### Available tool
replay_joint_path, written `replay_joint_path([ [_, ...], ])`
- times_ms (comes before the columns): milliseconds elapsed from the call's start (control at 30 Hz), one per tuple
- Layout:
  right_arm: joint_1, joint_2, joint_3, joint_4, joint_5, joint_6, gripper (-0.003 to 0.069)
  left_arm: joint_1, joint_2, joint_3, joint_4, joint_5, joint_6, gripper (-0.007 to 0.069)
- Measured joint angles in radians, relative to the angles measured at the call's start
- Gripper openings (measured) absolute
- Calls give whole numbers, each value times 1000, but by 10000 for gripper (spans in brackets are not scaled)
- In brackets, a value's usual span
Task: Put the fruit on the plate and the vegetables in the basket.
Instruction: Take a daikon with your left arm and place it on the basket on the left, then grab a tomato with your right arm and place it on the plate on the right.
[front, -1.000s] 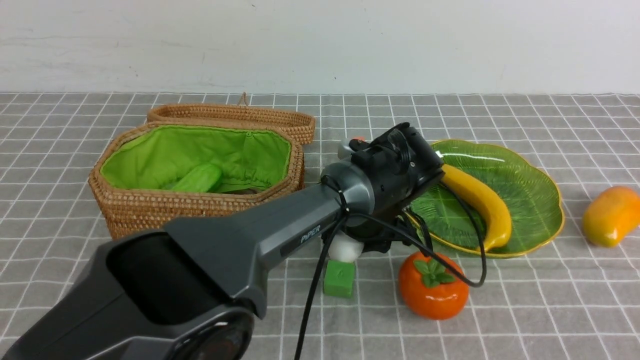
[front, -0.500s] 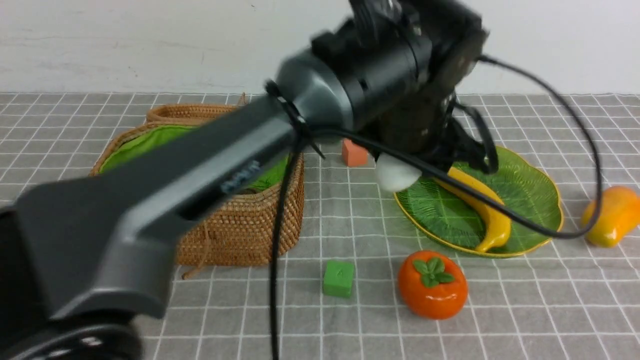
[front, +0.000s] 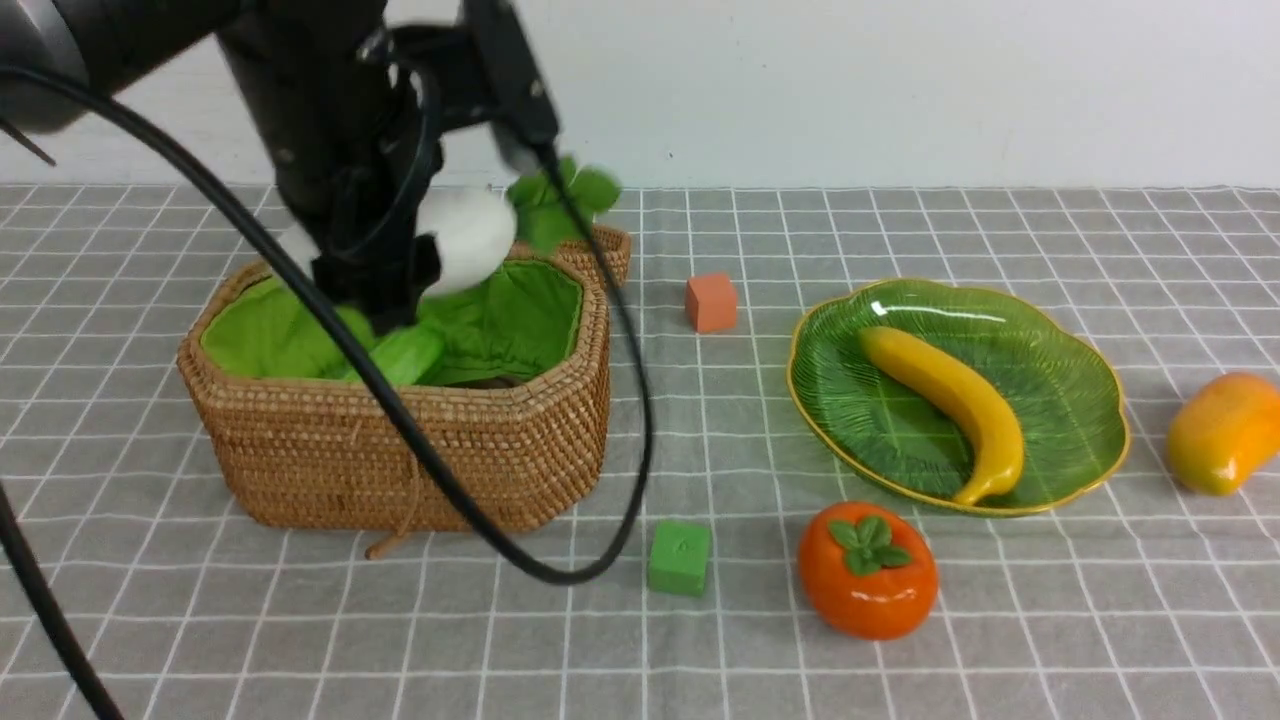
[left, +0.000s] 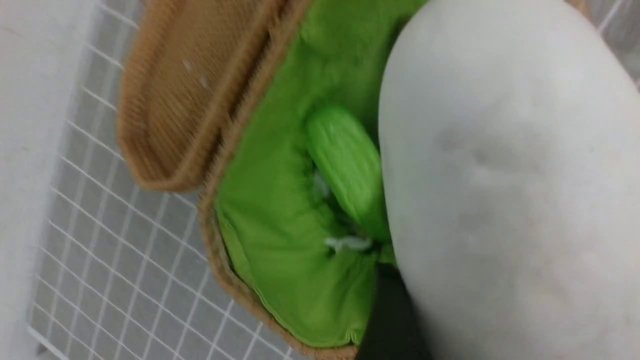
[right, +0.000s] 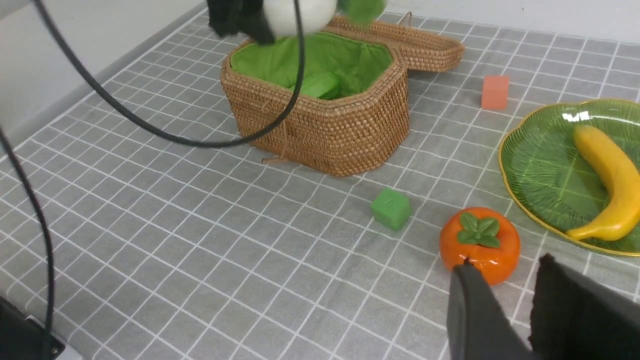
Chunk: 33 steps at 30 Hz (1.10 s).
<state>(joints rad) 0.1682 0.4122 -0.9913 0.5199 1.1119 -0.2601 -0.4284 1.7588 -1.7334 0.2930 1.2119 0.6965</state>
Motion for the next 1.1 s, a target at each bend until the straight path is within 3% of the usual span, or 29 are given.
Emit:
replay_joint_path([
  [133,0,0,0,3,-1,0,192,75,69,56,11,-119,26,491],
  [300,0,1,0,15,-22,13,192,81,80,60,24,-149,-68,653],
  [467,0,69,0,12,-27,42,199,78,37,60,-2,-107,-248,639],
  [567,0,164,0,2,-27,43,202,47,-33,60,-21,-101,-405,545],
  [700,0,358,0,-8,-27,45,205,-70,-215,61,-49,-103,-696,196],
  [800,0,490,0,-8,-27,48,206,-122,-329,98,-57,-106,-793,14],
  [1000,23,719,0,-17,-45,77,206,-185,-603,402,-80,-206,-894,-13],
  [1100,118,830,0,-57,-104,150,207,-195,-792,642,-138,-315,-903,-13],
])
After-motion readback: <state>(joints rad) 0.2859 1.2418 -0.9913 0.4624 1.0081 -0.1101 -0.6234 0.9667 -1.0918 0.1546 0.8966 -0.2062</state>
